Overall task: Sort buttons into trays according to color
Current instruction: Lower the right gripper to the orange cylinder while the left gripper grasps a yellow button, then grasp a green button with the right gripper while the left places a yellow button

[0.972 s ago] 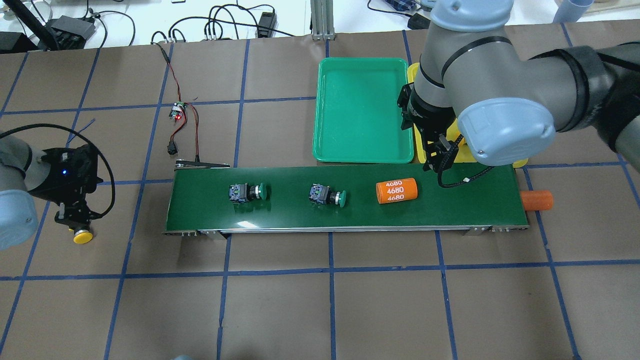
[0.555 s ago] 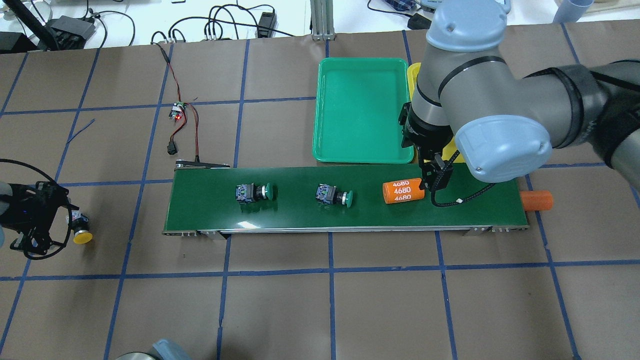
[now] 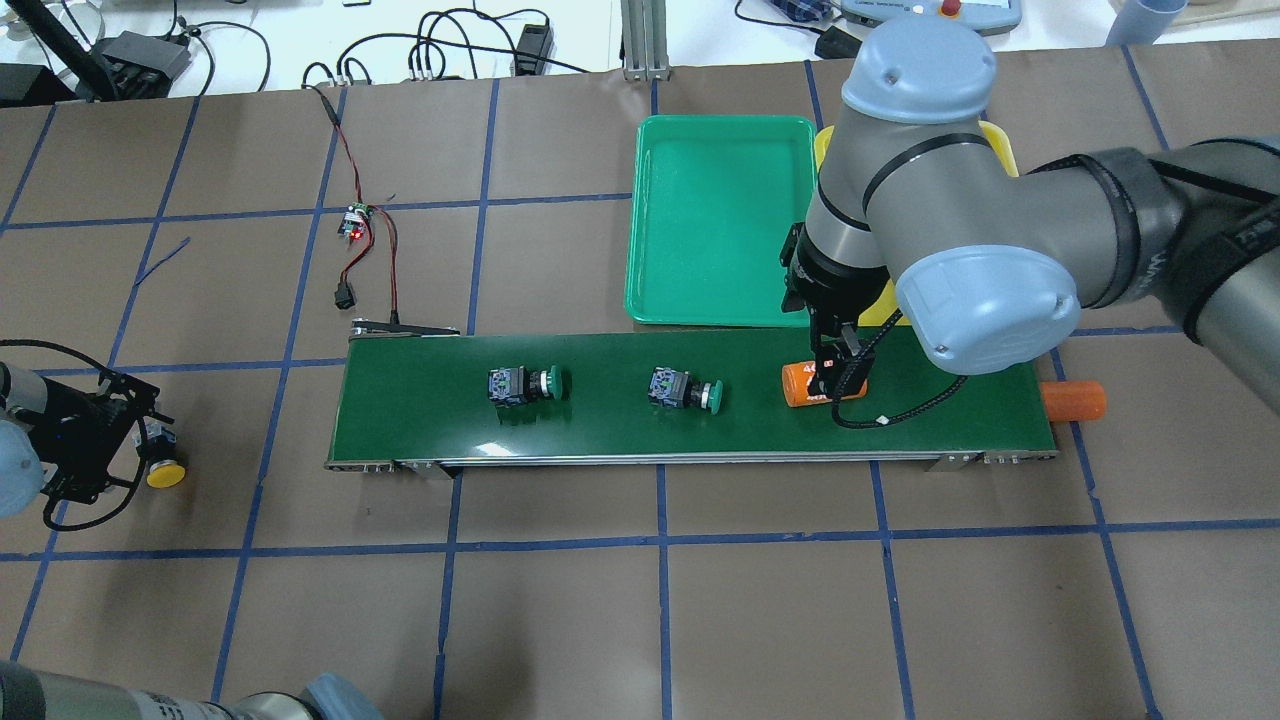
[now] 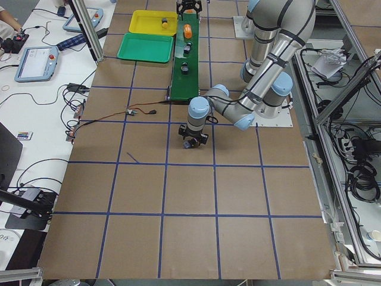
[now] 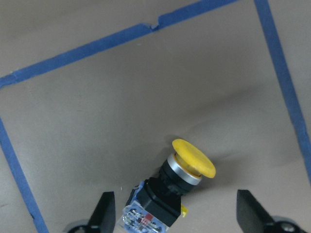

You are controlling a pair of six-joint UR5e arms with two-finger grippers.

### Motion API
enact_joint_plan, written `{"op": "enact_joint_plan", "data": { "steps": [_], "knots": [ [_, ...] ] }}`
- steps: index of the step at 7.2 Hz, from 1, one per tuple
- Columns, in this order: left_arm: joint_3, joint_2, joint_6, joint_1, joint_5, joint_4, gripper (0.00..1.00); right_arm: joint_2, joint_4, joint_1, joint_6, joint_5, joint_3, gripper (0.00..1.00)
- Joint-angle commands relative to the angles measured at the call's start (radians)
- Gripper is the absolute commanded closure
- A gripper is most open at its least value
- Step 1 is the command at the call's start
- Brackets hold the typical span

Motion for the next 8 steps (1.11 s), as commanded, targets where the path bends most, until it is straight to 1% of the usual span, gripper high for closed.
{"op": "enact_joint_plan", "data": {
  "steps": [1, 2, 3, 4, 5, 6, 7, 8],
  "knots": [
    [0.000, -0.050, -0.009, -0.003, -0.003, 0.097, 0.66, 0.061, -0.078, 0.043, 0.005, 0.002, 0.006, 0.00],
    [0.002, -0.050, -0.010, -0.004, 0.000, 0.105, 0.90, 0.096, -0.096, 0.068, 0.034, -0.010, 0.007, 0.00],
    [0.005, -0.043, -0.036, -0.004, -0.001, 0.106, 0.95, 0.124, -0.118, 0.071, 0.048, -0.015, 0.009, 0.00],
    [0.023, -0.018, -0.139, -0.020, 0.002, 0.084, 1.00, 0.129, -0.118, 0.071, 0.049, -0.014, 0.009, 0.00],
    [0.059, 0.018, -0.213, -0.111, 0.000, -0.020, 1.00, 0.152, -0.120, 0.071, 0.049, -0.005, 0.019, 0.00],
    [0.108, 0.049, -0.425, -0.210, -0.001, -0.129, 1.00, 0.178, -0.145, 0.071, 0.049, -0.004, 0.032, 0.00],
    [0.129, 0.087, -0.605, -0.318, -0.017, -0.189, 1.00, 0.184, -0.170, 0.071, 0.049, 0.000, 0.033, 0.00],
    [0.149, 0.118, -0.751, -0.446, -0.014, -0.214, 1.00, 0.201, -0.196, 0.071, 0.051, 0.000, 0.039, 0.00]
  ]
}}
